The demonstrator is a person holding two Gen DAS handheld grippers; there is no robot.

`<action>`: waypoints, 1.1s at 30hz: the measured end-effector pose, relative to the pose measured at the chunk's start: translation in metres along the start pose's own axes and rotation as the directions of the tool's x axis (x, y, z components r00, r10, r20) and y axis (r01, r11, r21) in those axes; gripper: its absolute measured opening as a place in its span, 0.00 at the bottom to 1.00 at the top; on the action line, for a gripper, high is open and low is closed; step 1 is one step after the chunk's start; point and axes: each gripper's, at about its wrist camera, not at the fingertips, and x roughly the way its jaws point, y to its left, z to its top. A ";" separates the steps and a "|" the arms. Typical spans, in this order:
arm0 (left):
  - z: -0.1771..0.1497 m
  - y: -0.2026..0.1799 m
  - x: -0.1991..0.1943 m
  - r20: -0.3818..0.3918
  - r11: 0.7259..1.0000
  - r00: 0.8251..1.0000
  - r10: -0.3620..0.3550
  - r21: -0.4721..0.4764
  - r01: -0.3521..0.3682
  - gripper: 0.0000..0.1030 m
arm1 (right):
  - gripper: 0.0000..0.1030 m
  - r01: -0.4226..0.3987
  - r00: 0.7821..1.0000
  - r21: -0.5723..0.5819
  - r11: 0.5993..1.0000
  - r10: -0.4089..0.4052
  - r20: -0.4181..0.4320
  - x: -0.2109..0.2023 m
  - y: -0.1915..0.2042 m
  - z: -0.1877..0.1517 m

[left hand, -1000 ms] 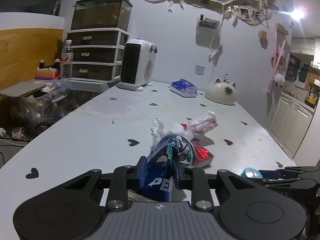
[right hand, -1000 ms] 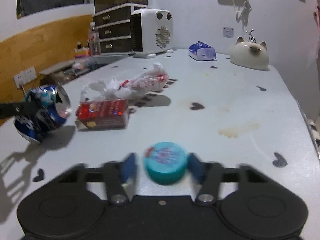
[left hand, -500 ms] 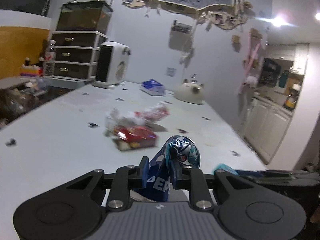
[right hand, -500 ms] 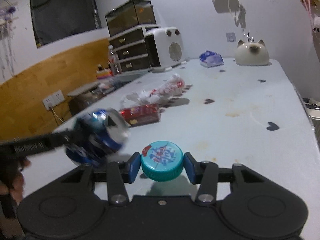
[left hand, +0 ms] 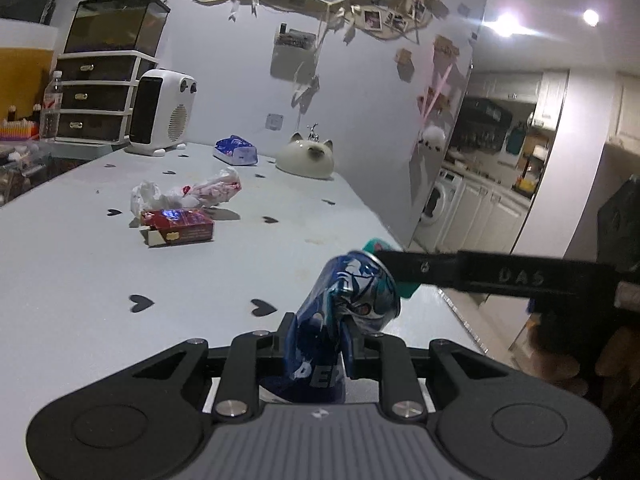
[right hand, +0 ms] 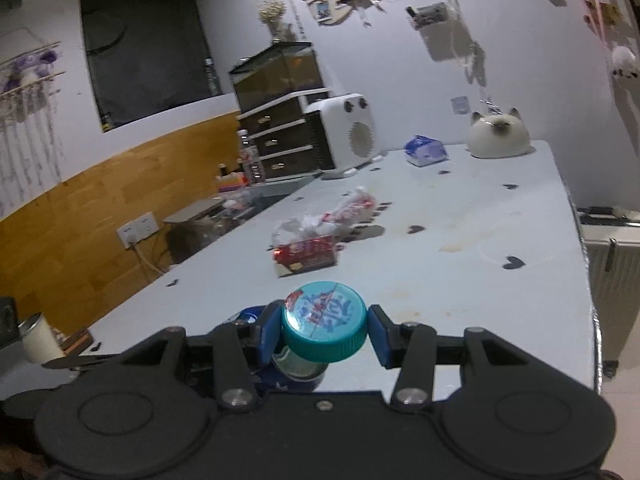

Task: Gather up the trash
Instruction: 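Carry the can and teal cap with both tools over the yellow wastebasket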

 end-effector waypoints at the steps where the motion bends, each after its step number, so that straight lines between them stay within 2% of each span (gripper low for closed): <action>1: 0.000 -0.001 -0.001 -0.009 1.000 1.000 0.014 0.022 -0.014 0.23 | 0.46 -0.010 1.000 -0.007 1.000 0.010 0.001 -0.001 0.003 0.000; 6: 0.001 -0.001 0.001 -0.063 0.988 0.995 0.080 0.134 -0.070 0.23 | 0.46 -0.075 0.997 -0.051 0.996 0.074 -0.003 -0.003 0.020 0.000; 10: 0.001 0.002 0.010 -0.110 0.981 0.990 0.094 0.178 -0.074 0.24 | 0.46 -0.100 0.995 -0.087 0.991 0.099 -0.012 -0.003 0.031 -0.002; 16: 0.002 0.007 0.014 -0.092 0.989 0.992 0.083 0.131 -0.071 0.22 | 0.46 -0.081 0.997 -0.104 0.991 0.079 -0.023 -0.005 0.032 -0.002; 22: 0.001 0.003 0.010 -0.062 0.991 0.993 0.101 0.090 -0.095 0.21 | 0.46 -0.052 0.999 -0.124 0.991 0.051 -0.017 -0.021 0.028 -0.001; 33: 0.006 -0.018 -0.020 0.022 0.984 0.985 0.172 0.034 -0.173 0.21 | 0.46 0.057 0.998 -0.105 0.993 -0.059 -0.015 -0.052 0.003 -0.011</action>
